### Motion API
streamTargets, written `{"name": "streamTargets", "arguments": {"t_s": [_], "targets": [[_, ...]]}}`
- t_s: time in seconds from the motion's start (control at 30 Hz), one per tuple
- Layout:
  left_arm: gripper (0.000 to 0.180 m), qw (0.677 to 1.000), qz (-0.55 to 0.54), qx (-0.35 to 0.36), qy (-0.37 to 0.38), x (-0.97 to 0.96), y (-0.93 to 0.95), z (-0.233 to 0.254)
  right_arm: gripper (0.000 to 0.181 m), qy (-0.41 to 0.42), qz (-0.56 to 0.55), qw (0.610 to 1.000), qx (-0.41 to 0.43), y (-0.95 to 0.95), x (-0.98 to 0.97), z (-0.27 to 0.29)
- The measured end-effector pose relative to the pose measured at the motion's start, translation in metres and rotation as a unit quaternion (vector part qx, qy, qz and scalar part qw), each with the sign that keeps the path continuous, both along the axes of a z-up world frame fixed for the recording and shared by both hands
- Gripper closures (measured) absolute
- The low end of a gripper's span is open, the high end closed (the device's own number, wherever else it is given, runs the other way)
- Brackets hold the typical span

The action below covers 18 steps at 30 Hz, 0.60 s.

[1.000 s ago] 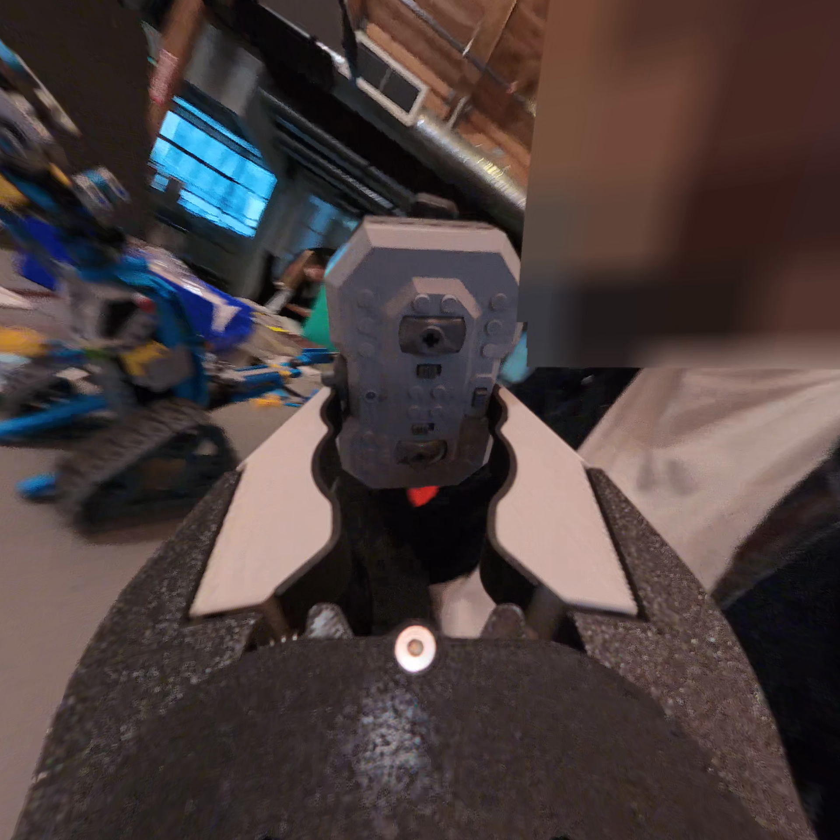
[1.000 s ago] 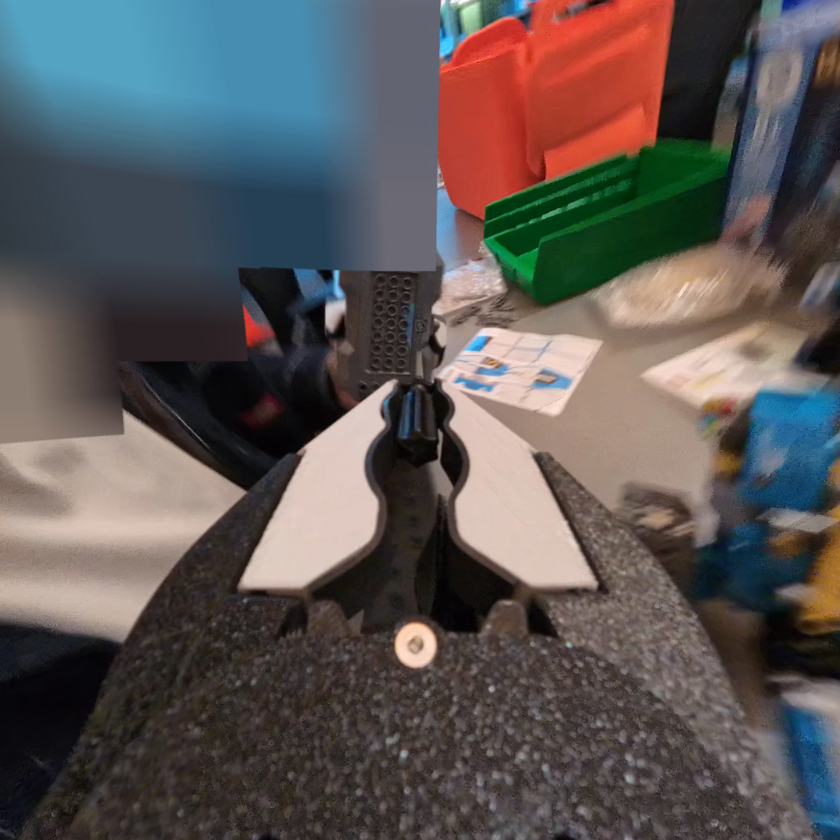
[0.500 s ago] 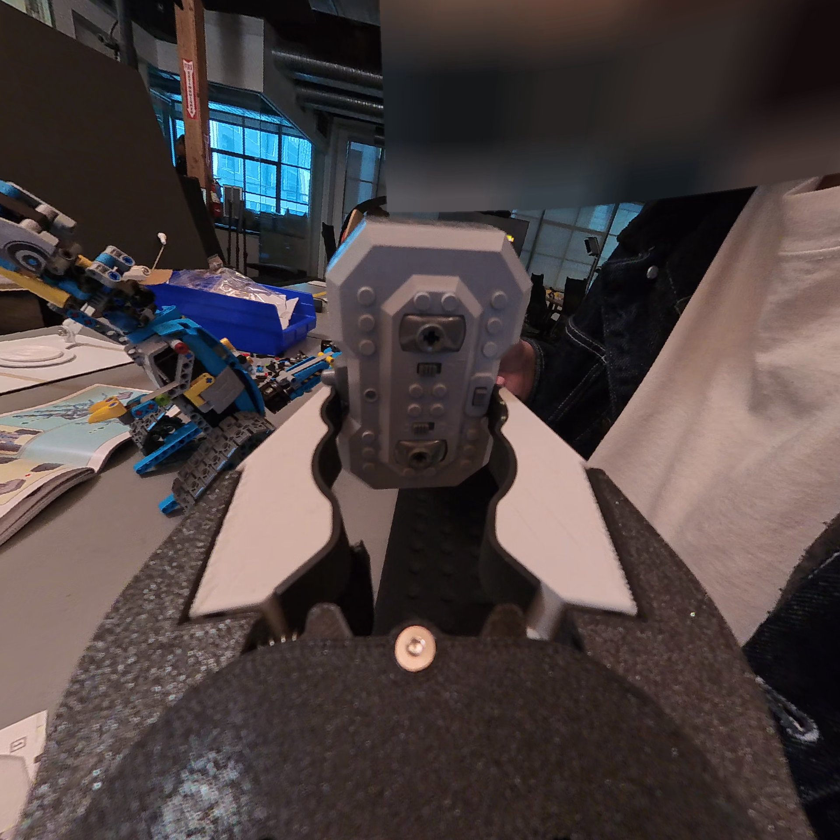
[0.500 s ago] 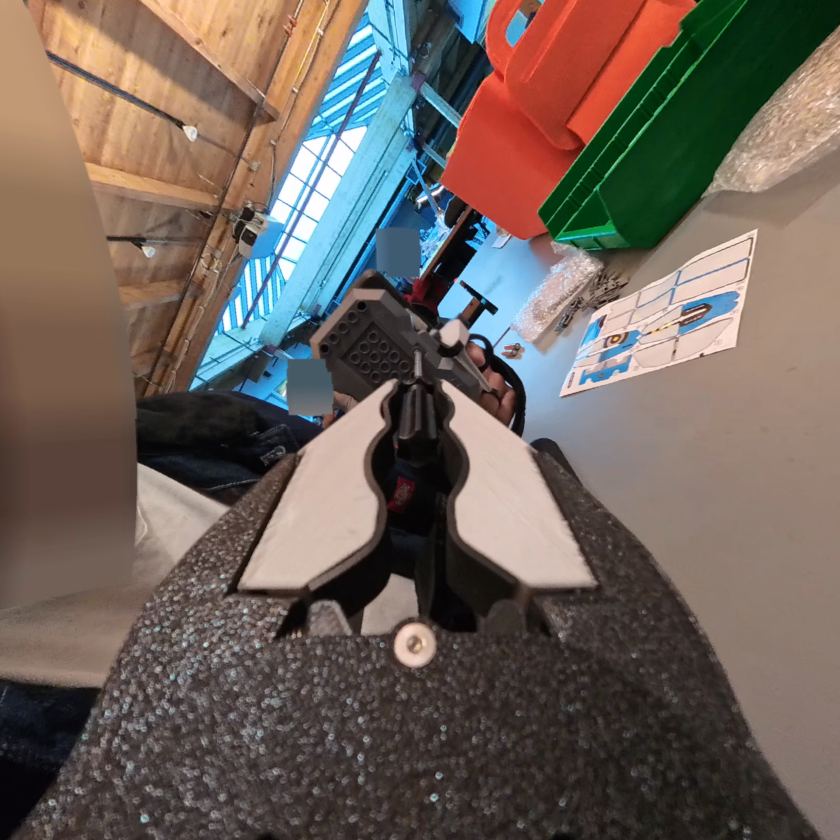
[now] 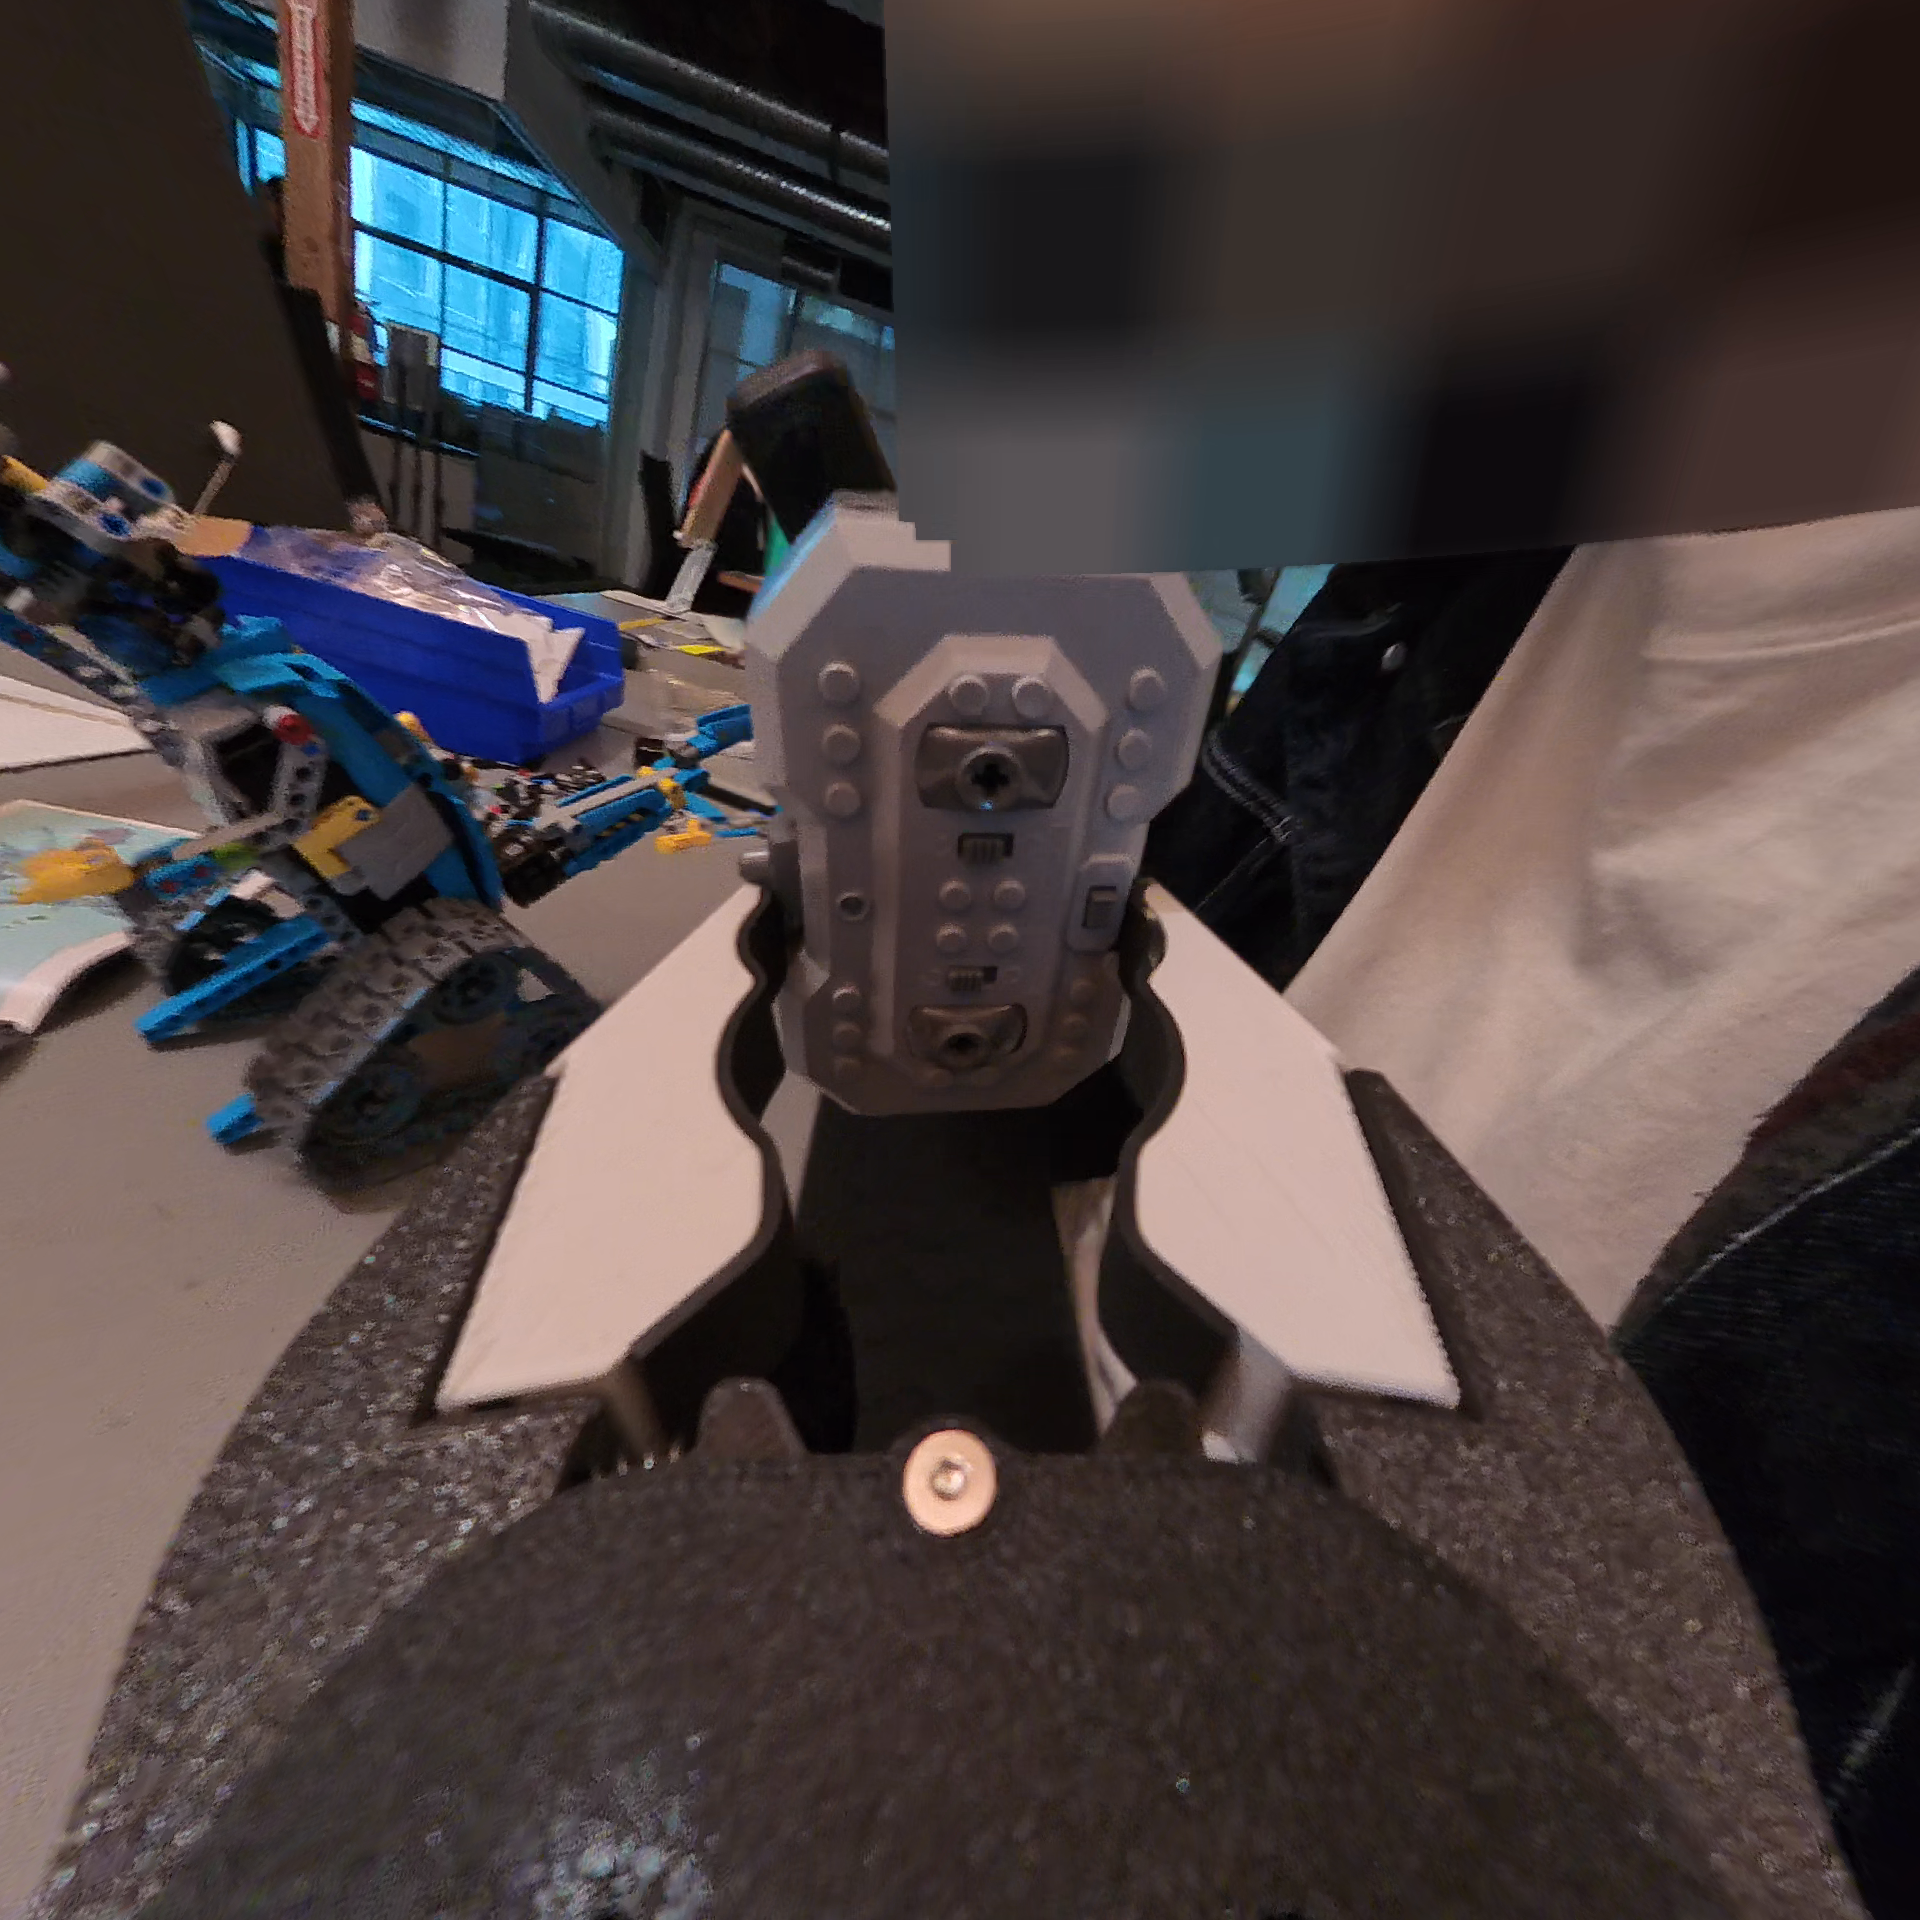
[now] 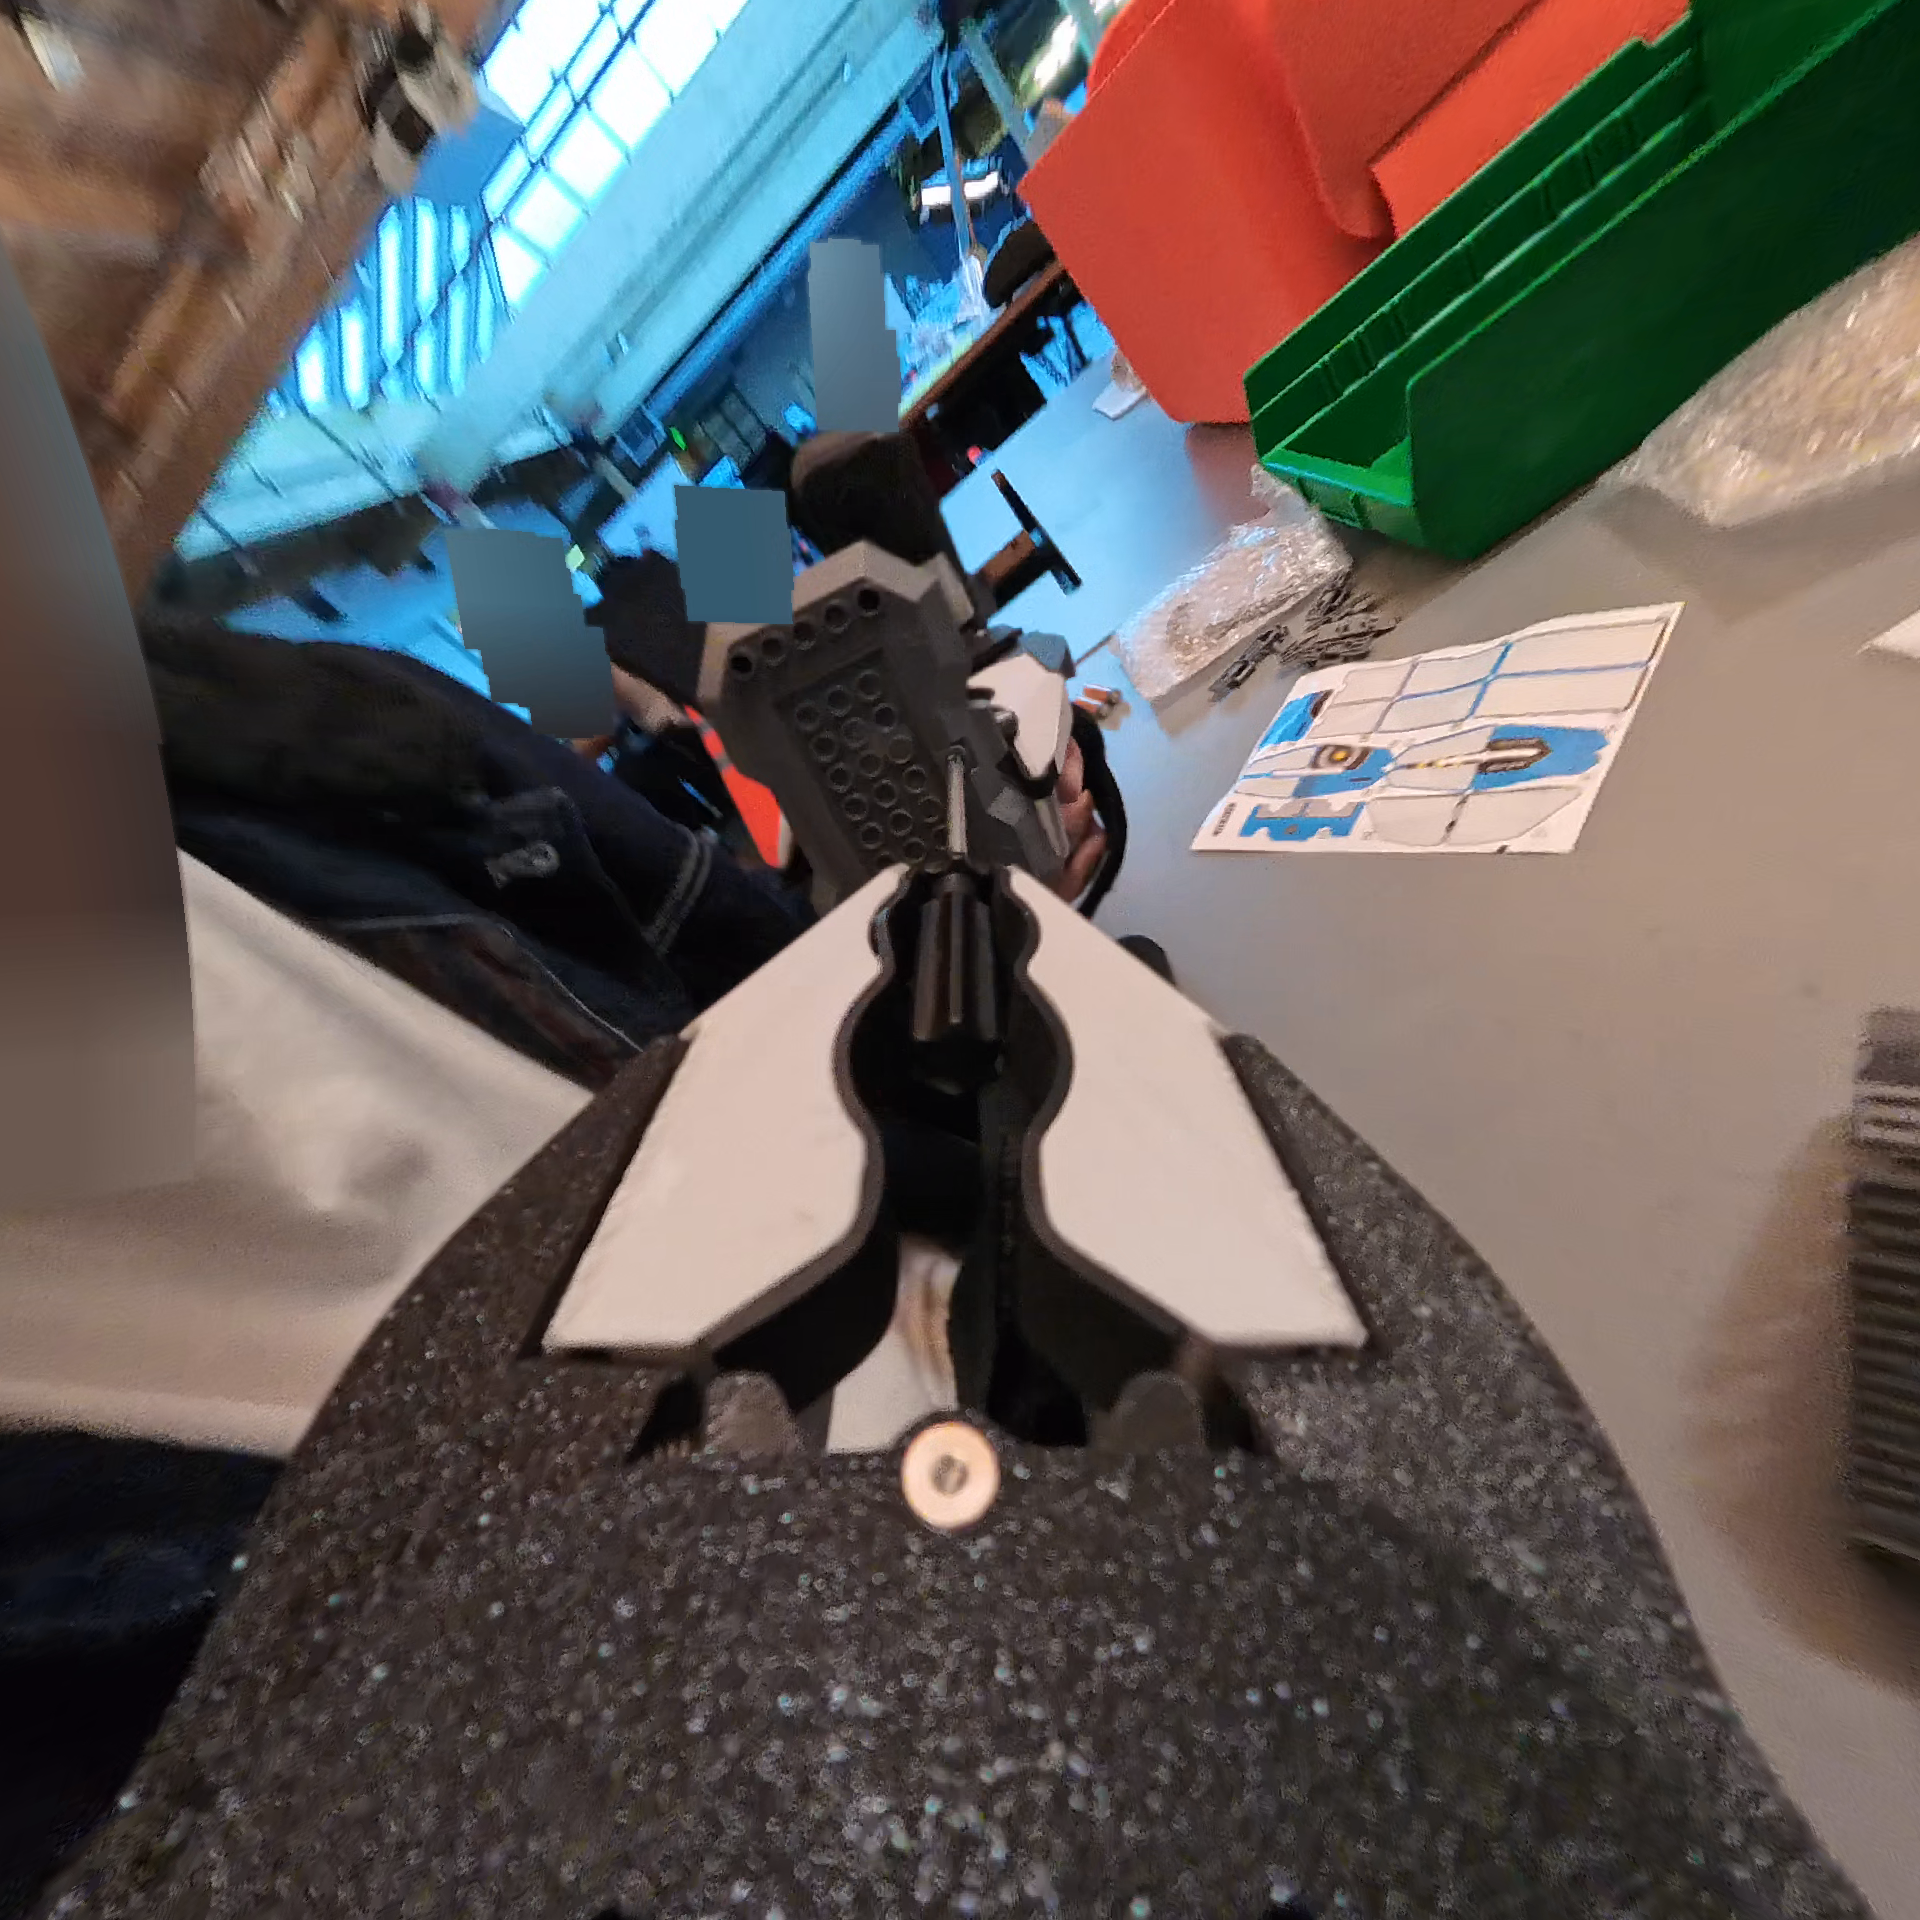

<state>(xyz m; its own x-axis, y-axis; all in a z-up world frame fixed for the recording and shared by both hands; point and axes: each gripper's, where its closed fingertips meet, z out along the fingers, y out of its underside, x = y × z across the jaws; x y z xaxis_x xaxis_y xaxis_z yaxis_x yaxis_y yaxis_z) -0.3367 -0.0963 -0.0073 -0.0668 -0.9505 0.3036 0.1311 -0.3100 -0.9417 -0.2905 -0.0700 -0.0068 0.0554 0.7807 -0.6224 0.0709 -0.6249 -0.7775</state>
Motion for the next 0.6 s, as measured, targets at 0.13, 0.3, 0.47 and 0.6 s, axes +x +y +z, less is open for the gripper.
{"name": "streamTargets", "arguments": {"t_s": [0.13,0.3,0.47,0.6], "targets": [[0.117,0.996,-0.043,-0.074,-0.024,-0.002,-0.001,0.004,0.170,-0.057,0.025,0.990,0.125,-0.001,0.000,0.000],[0.116,0.976,-0.130,-0.156,-0.083,-0.007,-0.015,0.027,0.170,-0.129,0.061,0.918,0.371,-0.009,-0.006,-0.009],[0.117,0.987,-0.098,-0.128,-0.017,-0.003,-0.012,0.024,0.169,-0.148,0.050,0.904,0.398,0.002,-0.009,-0.007],[0.117,0.991,-0.030,-0.117,0.063,-0.011,0.012,-0.018,0.169,-0.235,0.031,0.898,0.370,0.023,0.003,-0.041]]}}
